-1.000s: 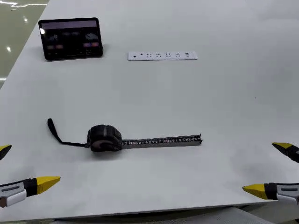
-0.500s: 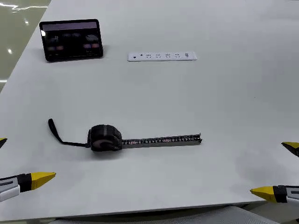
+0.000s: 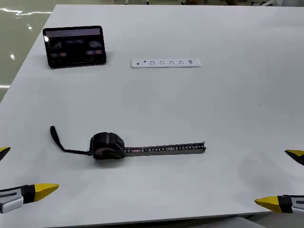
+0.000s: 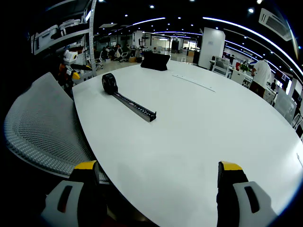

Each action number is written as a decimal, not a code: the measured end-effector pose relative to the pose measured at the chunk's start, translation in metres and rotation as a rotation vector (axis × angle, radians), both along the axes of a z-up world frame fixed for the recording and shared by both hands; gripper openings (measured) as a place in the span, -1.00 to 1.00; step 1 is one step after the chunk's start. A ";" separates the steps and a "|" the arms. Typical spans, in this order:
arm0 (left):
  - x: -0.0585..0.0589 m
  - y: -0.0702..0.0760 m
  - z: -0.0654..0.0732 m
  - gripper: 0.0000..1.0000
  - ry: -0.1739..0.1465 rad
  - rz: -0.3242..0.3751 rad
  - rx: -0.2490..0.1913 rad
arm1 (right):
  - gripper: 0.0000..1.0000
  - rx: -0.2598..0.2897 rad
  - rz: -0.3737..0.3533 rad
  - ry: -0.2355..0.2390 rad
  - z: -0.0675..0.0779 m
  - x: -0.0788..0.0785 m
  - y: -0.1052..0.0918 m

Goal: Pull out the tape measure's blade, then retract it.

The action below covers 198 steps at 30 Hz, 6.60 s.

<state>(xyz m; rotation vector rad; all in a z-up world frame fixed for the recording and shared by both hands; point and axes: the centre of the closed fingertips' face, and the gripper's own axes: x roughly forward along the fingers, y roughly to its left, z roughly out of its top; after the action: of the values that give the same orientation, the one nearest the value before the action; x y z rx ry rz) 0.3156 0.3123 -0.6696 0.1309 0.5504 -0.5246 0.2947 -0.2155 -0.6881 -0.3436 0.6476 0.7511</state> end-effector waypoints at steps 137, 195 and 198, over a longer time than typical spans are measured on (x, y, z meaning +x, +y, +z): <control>0.091 -0.138 -0.067 0.27 0.149 0.397 -0.160 | -0.78 -0.351 0.633 0.226 -0.073 0.099 0.140; 0.089 -0.139 -0.067 0.27 0.155 0.387 -0.180 | -0.78 -0.306 0.647 0.197 -0.072 0.097 0.173; 0.089 -0.139 -0.067 0.27 0.155 0.387 -0.180 | -0.78 -0.312 0.682 0.181 -0.072 0.096 0.176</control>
<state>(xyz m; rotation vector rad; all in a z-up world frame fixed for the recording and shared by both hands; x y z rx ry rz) 0.4051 0.1736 -0.7361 -0.1874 0.6583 -0.2053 0.3904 -0.0392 -0.7601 -0.8125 0.8307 1.3456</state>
